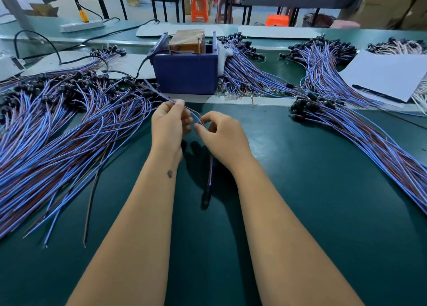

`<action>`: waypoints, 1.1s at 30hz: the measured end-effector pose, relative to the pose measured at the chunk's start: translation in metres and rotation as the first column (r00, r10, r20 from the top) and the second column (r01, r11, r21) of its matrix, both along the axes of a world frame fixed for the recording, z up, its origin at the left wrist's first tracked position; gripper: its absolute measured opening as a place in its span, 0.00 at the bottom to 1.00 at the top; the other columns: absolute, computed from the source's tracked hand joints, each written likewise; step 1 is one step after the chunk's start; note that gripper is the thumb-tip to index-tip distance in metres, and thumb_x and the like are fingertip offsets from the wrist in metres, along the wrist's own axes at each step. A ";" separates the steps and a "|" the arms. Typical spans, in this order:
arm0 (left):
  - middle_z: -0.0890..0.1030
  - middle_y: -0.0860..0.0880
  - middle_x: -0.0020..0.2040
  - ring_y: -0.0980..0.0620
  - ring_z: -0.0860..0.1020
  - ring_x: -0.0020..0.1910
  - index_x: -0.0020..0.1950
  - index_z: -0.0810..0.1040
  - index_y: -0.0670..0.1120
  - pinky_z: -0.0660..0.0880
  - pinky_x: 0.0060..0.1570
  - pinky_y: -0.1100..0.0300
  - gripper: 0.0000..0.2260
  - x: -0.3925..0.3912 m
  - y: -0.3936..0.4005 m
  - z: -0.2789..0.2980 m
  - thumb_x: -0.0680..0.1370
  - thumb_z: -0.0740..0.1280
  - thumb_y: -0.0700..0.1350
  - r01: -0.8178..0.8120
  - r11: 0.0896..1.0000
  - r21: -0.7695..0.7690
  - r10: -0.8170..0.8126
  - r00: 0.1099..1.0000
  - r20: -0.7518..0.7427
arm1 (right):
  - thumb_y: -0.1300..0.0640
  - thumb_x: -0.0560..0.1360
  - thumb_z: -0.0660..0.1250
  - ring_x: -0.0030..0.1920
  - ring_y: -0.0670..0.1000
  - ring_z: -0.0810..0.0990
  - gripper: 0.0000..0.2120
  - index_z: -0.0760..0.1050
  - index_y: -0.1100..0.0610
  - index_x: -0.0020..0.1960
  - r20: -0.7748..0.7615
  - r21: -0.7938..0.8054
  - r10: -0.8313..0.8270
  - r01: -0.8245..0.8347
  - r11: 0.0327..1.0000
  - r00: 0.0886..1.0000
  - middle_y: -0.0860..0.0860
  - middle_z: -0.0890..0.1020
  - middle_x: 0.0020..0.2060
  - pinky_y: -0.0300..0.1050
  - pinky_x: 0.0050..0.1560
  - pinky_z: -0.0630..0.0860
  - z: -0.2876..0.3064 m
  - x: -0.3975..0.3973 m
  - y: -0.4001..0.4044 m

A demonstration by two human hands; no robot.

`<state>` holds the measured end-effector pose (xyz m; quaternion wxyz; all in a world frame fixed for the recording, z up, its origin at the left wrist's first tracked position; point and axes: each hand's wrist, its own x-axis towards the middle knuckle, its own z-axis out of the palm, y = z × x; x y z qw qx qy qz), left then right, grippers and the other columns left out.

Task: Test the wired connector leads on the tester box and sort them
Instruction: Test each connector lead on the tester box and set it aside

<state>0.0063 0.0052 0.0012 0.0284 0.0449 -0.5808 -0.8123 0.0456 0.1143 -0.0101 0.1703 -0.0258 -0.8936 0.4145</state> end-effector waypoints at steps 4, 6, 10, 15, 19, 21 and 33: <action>0.79 0.54 0.29 0.57 0.76 0.27 0.41 0.76 0.48 0.71 0.30 0.64 0.13 0.001 -0.009 0.006 0.83 0.59 0.47 -0.039 0.982 0.184 0.028 0.998 0.062 | 0.44 0.79 0.62 0.40 0.53 0.71 0.14 0.79 0.52 0.45 -0.080 0.221 -0.166 0.180 0.959 0.983 0.48 0.72 0.39 0.44 0.35 0.62 0.002 -0.001 0.002; 0.79 0.55 0.30 0.57 0.76 0.28 0.41 0.77 0.48 0.70 0.31 0.64 0.13 0.002 -0.008 0.006 0.83 0.59 0.46 -0.027 0.995 0.098 0.025 0.999 0.024 | 0.44 0.80 0.60 0.38 0.55 0.71 0.17 0.77 0.54 0.42 -0.164 0.300 -0.285 0.323 0.898 0.944 0.49 0.73 0.36 0.43 0.30 0.56 0.006 0.001 0.005; 0.80 0.55 0.32 0.57 0.76 0.32 0.42 0.80 0.51 0.69 0.33 0.65 0.11 0.007 -0.002 0.004 0.82 0.62 0.46 0.123 0.985 -0.124 -0.135 0.986 -0.100 | 0.45 0.81 0.60 0.35 0.55 0.67 0.14 0.79 0.52 0.48 -0.233 0.134 -0.464 0.501 0.855 0.855 0.52 0.81 0.37 0.43 0.29 0.54 0.013 0.005 0.018; 0.81 0.51 0.36 0.57 0.76 0.39 0.45 0.82 0.54 0.71 0.45 0.65 0.10 0.015 0.008 -0.006 0.79 0.67 0.40 0.222 0.795 -0.565 -0.375 0.911 -0.169 | 0.47 0.81 0.62 0.40 0.54 0.74 0.09 0.79 0.48 0.54 -0.257 -0.032 -0.540 0.552 0.833 0.801 0.51 0.80 0.44 0.43 0.36 0.62 0.014 0.007 0.029; 0.86 0.51 0.43 0.53 0.82 0.47 0.47 0.84 0.51 0.76 0.53 0.60 0.09 0.019 0.015 -0.009 0.76 0.70 0.38 0.199 0.687 -0.699 -0.450 0.872 -0.194 | 0.55 0.79 0.65 0.41 0.50 0.76 0.08 0.81 0.51 0.56 -0.320 -0.151 -0.512 0.491 0.858 0.797 0.52 0.78 0.47 0.38 0.40 0.64 0.016 0.007 0.029; 0.85 0.53 0.43 0.57 0.81 0.45 0.47 0.86 0.48 0.73 0.49 0.64 0.07 0.022 0.019 -0.010 0.74 0.72 0.38 0.200 0.647 -0.735 -0.497 0.843 -0.208 | 0.61 0.77 0.64 0.42 0.47 0.75 0.09 0.81 0.56 0.54 -0.325 -0.263 -0.500 0.431 0.863 0.803 0.53 0.78 0.48 0.35 0.44 0.66 0.018 0.007 0.028; 0.84 0.61 0.45 0.69 0.78 0.48 0.50 0.85 0.53 0.69 0.53 0.73 0.24 0.036 0.042 -0.010 0.69 0.61 0.28 0.273 0.399 -0.876 -0.770 0.618 -0.158 | 0.61 0.70 0.64 0.32 0.50 0.75 0.09 0.78 0.53 0.34 0.125 -0.325 -0.458 0.472 0.819 0.880 0.45 0.77 0.27 0.41 0.36 0.72 0.007 0.005 0.072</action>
